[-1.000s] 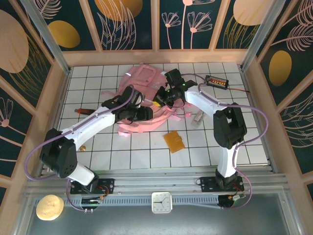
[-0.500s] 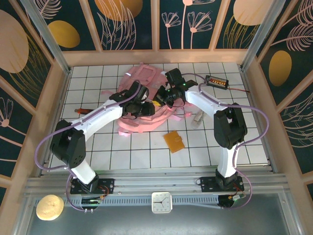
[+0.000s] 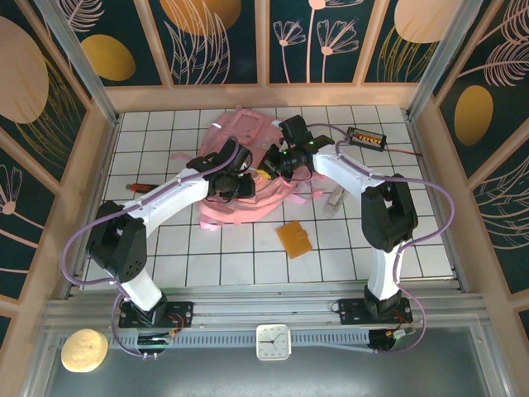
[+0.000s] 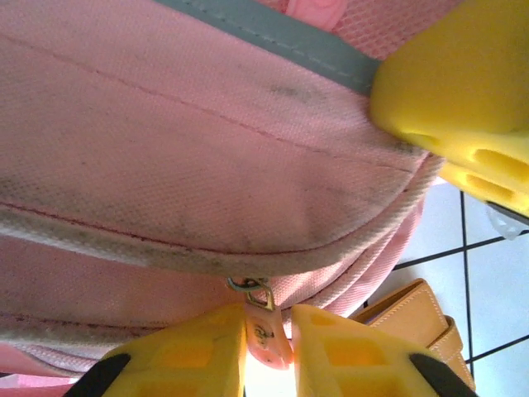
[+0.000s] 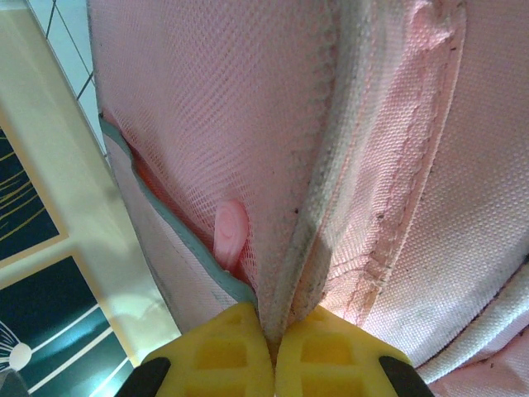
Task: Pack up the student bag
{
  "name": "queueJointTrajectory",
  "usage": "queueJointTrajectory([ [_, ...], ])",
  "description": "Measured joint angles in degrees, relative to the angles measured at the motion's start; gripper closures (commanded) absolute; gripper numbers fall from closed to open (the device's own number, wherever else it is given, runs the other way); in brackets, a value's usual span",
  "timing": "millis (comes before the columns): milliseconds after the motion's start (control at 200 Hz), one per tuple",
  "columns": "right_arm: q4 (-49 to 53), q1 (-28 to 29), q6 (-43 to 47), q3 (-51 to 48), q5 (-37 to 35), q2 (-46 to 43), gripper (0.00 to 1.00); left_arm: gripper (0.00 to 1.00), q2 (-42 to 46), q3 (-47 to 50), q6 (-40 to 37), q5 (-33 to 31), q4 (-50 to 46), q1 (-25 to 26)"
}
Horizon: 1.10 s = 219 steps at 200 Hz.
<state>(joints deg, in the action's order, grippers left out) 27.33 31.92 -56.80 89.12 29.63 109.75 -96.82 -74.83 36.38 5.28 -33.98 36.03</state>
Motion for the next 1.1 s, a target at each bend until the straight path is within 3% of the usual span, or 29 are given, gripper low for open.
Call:
queueJointTrajectory([
  [195,-0.2,0.0,-0.6,0.0,-0.1,-0.1,1.00,1.00,0.0,0.0,-0.6,-0.5,-0.7,0.0],
  [605,0.2,-0.3,1.7,-0.3,-0.6,-1.0,1.00,1.00,1.1,0.1,-3.2,-2.9,-2.1,0.0],
  [876,4.3,-3.2,10.6,-0.1,2.0,-2.0,1.00,1.00,4.0,0.9,-9.9,-2.6,-4.6,-6.3],
  [1096,11.7,-4.9,20.4,4.0,3.0,-1.3,1.00,1.00,3.9,1.2,-16.3,-3.0,-6.3,-8.1],
])
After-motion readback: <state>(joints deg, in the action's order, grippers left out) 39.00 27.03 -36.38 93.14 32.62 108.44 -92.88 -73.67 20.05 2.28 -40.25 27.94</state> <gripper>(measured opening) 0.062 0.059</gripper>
